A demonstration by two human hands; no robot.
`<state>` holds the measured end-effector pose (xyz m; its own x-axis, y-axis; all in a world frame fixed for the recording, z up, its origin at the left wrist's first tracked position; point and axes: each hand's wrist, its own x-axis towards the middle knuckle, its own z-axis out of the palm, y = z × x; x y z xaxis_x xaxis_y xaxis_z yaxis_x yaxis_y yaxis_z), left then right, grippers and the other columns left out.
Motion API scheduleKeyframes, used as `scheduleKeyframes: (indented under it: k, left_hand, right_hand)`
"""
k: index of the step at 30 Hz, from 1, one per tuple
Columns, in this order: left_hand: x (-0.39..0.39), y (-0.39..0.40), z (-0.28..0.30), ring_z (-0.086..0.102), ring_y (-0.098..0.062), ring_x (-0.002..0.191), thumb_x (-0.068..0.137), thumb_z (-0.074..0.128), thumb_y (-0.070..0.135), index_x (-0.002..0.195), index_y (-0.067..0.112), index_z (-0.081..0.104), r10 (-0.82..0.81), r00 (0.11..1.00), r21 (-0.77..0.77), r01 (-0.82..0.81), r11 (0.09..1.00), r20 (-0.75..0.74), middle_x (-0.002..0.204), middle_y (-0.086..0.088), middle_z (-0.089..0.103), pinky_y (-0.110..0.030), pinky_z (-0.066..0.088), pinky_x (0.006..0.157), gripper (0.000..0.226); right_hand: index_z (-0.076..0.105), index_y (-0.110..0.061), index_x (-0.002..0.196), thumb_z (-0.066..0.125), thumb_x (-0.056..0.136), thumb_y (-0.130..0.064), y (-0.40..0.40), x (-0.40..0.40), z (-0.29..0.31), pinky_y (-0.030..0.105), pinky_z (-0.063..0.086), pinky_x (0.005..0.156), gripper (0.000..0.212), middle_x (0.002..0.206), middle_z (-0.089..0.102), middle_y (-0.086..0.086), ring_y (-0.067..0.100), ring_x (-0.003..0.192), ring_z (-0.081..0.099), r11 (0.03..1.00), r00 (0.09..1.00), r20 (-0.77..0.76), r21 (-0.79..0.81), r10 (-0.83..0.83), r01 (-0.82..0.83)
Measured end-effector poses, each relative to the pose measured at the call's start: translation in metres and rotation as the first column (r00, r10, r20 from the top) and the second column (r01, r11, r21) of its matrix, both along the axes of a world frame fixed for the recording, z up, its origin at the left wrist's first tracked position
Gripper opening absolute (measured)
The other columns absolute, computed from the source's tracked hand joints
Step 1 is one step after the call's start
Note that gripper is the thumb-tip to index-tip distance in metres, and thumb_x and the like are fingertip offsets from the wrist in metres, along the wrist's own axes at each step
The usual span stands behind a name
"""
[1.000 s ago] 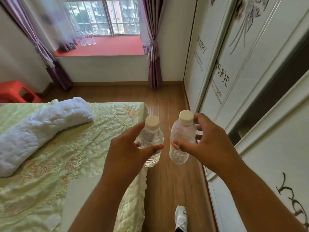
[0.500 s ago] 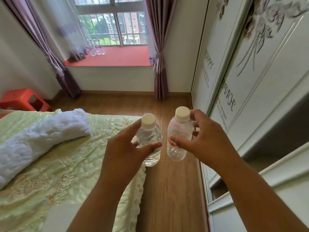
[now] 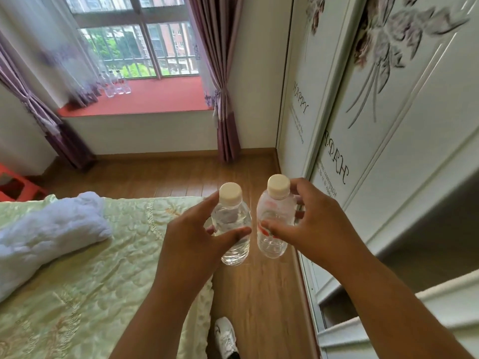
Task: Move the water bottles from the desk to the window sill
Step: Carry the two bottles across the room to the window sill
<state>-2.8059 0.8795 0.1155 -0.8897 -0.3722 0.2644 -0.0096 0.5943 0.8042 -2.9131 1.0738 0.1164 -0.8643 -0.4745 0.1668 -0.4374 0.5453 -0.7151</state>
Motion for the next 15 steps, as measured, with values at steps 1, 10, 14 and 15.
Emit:
scheduleKeyframes:
  k: [1, 10, 14, 15]
  left_hand:
    - [-0.01, -0.006, -0.002, 0.062, 0.009, 0.112, 0.062, 0.079, 0.059, 0.139, 0.044, 0.057, -0.011, 1.0, -0.002, 0.011, 1.0, 0.003, 0.13, 0.021, 0.067, -0.004, 0.046, 0.084, 0.081]
    - [-0.107, -0.079, -0.001, 0.063, 0.006, 0.113, 0.065, 0.081, 0.057, 0.14, 0.039, 0.06, -0.075, 0.997, -0.018, 0.074, 0.997, -0.018, 0.13, 0.02, 0.067, -0.013, 0.05, 0.09, 0.08]
    - [-0.14, -0.113, 0.001, 0.064, -0.003, 0.118, 0.066, 0.084, 0.051, 0.14, 0.037, 0.06, -0.107, 0.994, -0.039, 0.106, 0.994, -0.025, 0.132, 0.016, 0.067, -0.022, 0.053, 0.093, 0.079]
    - [-0.146, -0.12, 0.001, 0.063, 0.0, 0.117, 0.066, 0.084, 0.051, 0.14, 0.038, 0.06, -0.11, 0.994, -0.04, 0.109, 0.993, -0.027, 0.131, 0.019, 0.066, -0.016, 0.051, 0.091, 0.079]
  right_hand:
    - [0.046, -0.038, 0.135, 0.084, 0.071, -0.056, -0.004, -0.007, -0.001, 0.013, 0.043, 0.083, 0.077, 0.121, 0.057, -0.021, 0.006, 0.105, 0.06, 1.0, 1.0, -0.002, 0.003, -0.007, 0.007]
    - [0.046, -0.038, 0.136, 0.085, 0.071, -0.053, -0.064, -0.084, 0.011, 0.035, 0.056, 0.095, 0.077, 0.124, 0.058, -0.02, 0.011, 0.113, 0.063, 0.994, 0.995, -0.019, 0.031, -0.102, 0.103]
    - [0.046, -0.038, 0.136, 0.086, 0.072, -0.052, -0.097, -0.108, 0.009, 0.041, 0.058, 0.095, 0.077, 0.128, 0.062, -0.015, 0.011, 0.113, 0.063, 0.992, 0.992, 0.005, 0.017, -0.123, 0.123]
    - [0.046, -0.038, 0.136, 0.085, 0.072, -0.052, -0.104, -0.113, 0.007, 0.039, 0.059, 0.094, 0.076, 0.126, 0.061, -0.017, 0.01, 0.112, 0.063, 0.992, 0.992, 0.007, 0.013, -0.125, 0.125]
